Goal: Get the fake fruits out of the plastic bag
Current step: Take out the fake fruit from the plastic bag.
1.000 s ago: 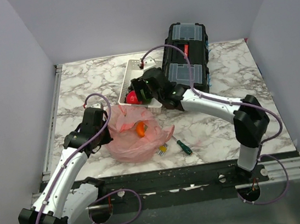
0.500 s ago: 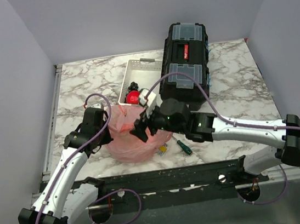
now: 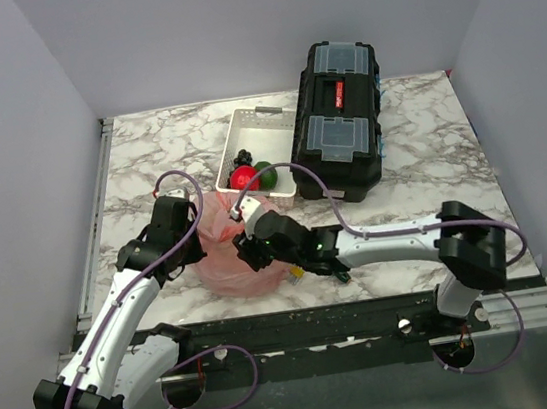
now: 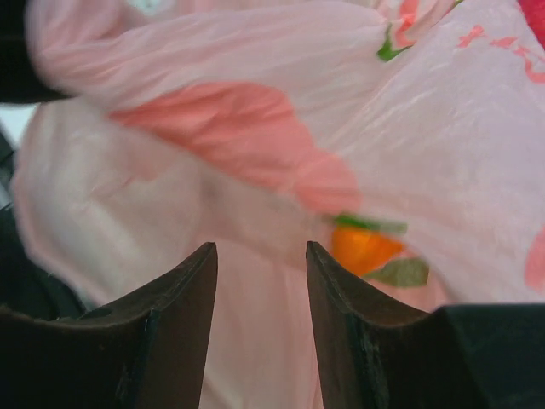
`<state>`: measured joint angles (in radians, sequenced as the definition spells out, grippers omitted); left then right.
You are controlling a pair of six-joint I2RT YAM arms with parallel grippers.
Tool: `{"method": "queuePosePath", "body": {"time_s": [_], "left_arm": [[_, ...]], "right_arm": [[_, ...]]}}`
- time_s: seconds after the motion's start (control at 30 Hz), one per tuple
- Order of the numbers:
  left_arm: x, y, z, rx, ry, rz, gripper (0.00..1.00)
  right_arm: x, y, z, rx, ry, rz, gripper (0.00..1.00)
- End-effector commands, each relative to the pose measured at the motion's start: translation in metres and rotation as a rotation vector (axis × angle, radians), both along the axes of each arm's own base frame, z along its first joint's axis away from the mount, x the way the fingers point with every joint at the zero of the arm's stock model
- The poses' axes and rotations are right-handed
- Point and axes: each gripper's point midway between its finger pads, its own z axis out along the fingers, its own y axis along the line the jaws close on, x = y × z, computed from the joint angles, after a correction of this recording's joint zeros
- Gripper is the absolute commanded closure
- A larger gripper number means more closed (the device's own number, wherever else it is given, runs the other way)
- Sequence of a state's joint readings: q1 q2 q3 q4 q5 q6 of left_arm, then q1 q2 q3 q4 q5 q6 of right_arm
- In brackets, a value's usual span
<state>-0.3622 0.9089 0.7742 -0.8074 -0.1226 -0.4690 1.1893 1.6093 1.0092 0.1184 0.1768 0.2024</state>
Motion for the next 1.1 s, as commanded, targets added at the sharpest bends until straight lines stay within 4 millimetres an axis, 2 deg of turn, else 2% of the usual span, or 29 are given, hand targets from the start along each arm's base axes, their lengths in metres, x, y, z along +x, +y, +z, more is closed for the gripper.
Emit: {"method": "queuePosePath", "body": {"time_s": [0.0,0.23,0.33,0.4,0.77,0.83,0.93,1.07], "left_arm": [[0.003,-0.002,0.011,-0.01,-0.031,0.0,1.0],[0.003,-0.002,0.012,-0.011,-0.038,0.0,1.0],[0.003,-0.002,0.012,-0.013,-0.037,-0.002,1.0],[0.003,-0.002,0.012,-0.012,-0.037,-0.003,1.0],[0.003,-0.003,0.011,-0.012,-0.031,-0.007,1.0],[0.004,-0.003,0.011,-0.013,-0.032,-0.006,1.0],[0.003,-0.003,0.011,-0.012,-0.032,-0.005,1.0],[0.003,-0.003,0.01,-0.011,-0.027,-0.005,1.0]], "right_arm": [[0.043,0.005,-0.009,-0.061,-0.068,-0.213,0.52],[0.072,0.02,-0.036,-0.168,-0.116,-0.31,0.48],[0.082,0.019,-0.044,-0.223,-0.15,-0.346,0.45],[0.087,0.009,-0.051,-0.279,-0.166,-0.396,0.44],[0.084,-0.03,-0.078,-0.373,-0.164,-0.489,0.3],[0.082,-0.036,-0.084,-0.39,-0.16,-0.498,0.24],[0.079,-0.042,-0.097,-0.408,-0.144,-0.507,0.19],[0.076,-0.042,-0.117,-0.41,-0.119,-0.495,0.18]]}}
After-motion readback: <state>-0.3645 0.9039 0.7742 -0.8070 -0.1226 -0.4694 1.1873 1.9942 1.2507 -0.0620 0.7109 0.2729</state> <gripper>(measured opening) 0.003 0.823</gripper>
